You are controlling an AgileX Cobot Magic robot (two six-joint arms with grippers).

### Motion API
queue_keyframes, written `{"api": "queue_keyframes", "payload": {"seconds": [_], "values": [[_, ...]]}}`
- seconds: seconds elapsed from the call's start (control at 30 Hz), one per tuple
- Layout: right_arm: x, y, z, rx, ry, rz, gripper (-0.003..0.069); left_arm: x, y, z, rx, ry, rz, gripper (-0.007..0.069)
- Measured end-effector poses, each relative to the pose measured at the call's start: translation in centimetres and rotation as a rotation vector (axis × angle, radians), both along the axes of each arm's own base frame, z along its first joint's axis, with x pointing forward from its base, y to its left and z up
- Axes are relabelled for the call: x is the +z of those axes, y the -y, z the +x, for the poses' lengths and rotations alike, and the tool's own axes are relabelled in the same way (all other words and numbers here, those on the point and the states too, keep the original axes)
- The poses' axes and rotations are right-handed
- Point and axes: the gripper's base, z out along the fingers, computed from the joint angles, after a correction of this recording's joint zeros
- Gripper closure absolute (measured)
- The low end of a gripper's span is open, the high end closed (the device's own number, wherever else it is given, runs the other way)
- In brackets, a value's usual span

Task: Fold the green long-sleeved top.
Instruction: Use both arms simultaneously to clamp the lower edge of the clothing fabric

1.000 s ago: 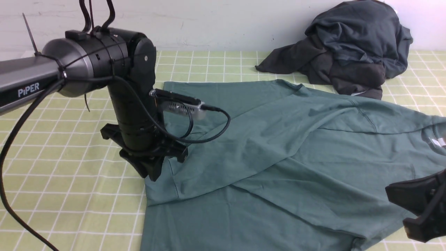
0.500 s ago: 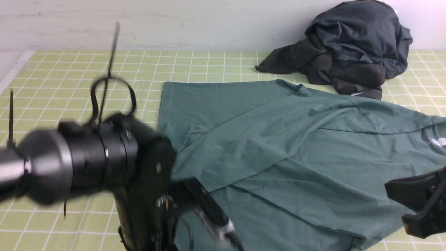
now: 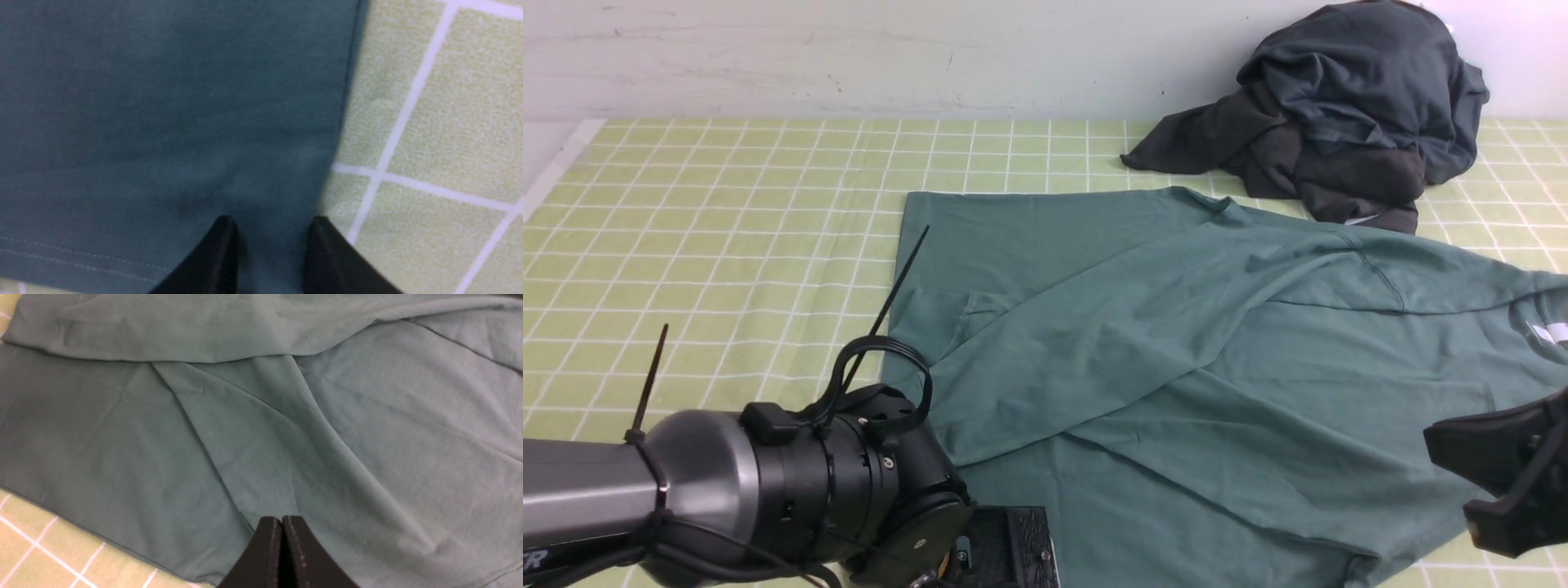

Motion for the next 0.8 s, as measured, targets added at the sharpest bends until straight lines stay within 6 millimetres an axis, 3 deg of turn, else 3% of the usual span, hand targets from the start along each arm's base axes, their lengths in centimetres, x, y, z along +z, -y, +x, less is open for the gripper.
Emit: {"api": "queue_keyframes", "payload": {"seconds": [0.1,0.17,0.33,0.47,0.57,0.8], "values": [[0.0,-0.1,-0.2,0.02,-0.005,-0.009,0.0669,0.4,0.0,0.2,0.033,0.017,0.001,0.0579],[0.3,-0.2,-0.5,0.044,0.02,-0.006,0.0669,1.5,0.0,0.4,0.08,0.043,0.001,0.0611],[2.4,-0.6,-1.5,0.125,0.207,0.029,0.0669,5.6,-0.6,0.7,0.177,0.158,-0.039,0.0619],[3.3,-0.6,-1.5,0.202,0.371,-0.065,0.0666,7.1,-1.0,0.5,0.231,0.201,-0.077,0.0624],[2.8,-0.4,-0.6,0.252,0.408,-0.192,0.0645,7.3,-1.0,0.5,0.264,0.205,-0.089,0.0625],[-1.3,0.7,3.2,0.441,0.322,-0.634,0.0449,7.3,-1.0,0.5,0.349,0.209,-0.115,0.0625]]}}
